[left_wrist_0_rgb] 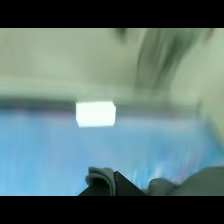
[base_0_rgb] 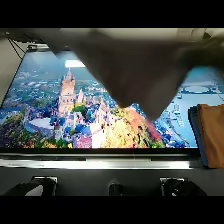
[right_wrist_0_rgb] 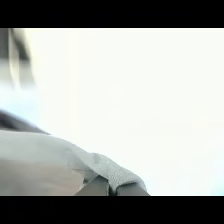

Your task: Fold the shirts.

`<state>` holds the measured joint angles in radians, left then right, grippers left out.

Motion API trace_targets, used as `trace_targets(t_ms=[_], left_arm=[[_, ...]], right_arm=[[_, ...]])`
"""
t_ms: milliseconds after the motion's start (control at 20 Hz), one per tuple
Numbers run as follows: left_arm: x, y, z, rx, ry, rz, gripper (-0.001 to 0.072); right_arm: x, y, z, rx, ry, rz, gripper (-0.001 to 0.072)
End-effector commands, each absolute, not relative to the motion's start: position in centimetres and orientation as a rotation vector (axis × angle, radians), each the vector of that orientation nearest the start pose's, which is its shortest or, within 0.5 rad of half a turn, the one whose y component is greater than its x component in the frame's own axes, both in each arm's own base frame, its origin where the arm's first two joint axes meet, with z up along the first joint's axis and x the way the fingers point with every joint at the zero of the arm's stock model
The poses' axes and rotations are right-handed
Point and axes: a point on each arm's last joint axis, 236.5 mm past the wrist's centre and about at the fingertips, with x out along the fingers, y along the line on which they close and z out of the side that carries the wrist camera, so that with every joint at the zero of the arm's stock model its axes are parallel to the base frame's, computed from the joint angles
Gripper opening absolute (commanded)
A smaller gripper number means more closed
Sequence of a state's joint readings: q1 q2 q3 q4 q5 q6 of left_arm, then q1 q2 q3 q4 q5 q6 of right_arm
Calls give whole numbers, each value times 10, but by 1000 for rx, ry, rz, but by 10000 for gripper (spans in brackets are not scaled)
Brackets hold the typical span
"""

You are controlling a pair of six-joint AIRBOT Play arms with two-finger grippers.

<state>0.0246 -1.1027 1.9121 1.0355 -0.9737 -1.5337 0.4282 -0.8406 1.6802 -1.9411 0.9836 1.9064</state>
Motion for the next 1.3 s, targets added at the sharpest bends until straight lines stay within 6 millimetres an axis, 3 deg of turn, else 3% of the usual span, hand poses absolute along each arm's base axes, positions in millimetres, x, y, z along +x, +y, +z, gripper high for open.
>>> trace_targets(t_ms=[0,50,150,350,450,600,650,750,850,950,1050,1100,1250], left_arm=[[262,-65,598,-350,-316,-367,28],[240,-70,608,-347,-356,-390,28],[216,-77,620,-321,-409,-422,28],[212,-81,620,-290,-414,-433,28],[228,-74,613,-260,-388,-387,28],[288,-65,570,-221,-247,-311,28],[315,-64,546,-227,-179,-301,28],[377,-65,480,-252,-8,-281,28],[437,-64,392,-267,189,-254,28],[485,-67,294,-279,385,-233,28],[514,-77,199,-307,579,-227,28],[520,-85,164,-330,656,-235,28],[532,-115,90,-407,819,-273,29]], right_arm=[[233,6,573,256,-234,51,41],[227,12,579,280,-247,89,41],[229,25,579,304,-239,142,41],[248,37,567,296,-187,151,41],[270,33,540,261,-86,84,41],[324,31,454,195,221,-70,41],[347,37,419,162,324,-108,41],[396,60,356,117,464,-139,41],[448,79,279,98,591,-179,41],[484,75,205,157,709,-275,42],[499,64,148,181,829,-347,43],[500,62,127,195,886,-361,43],[503,69,88,225,983,-355,43]])
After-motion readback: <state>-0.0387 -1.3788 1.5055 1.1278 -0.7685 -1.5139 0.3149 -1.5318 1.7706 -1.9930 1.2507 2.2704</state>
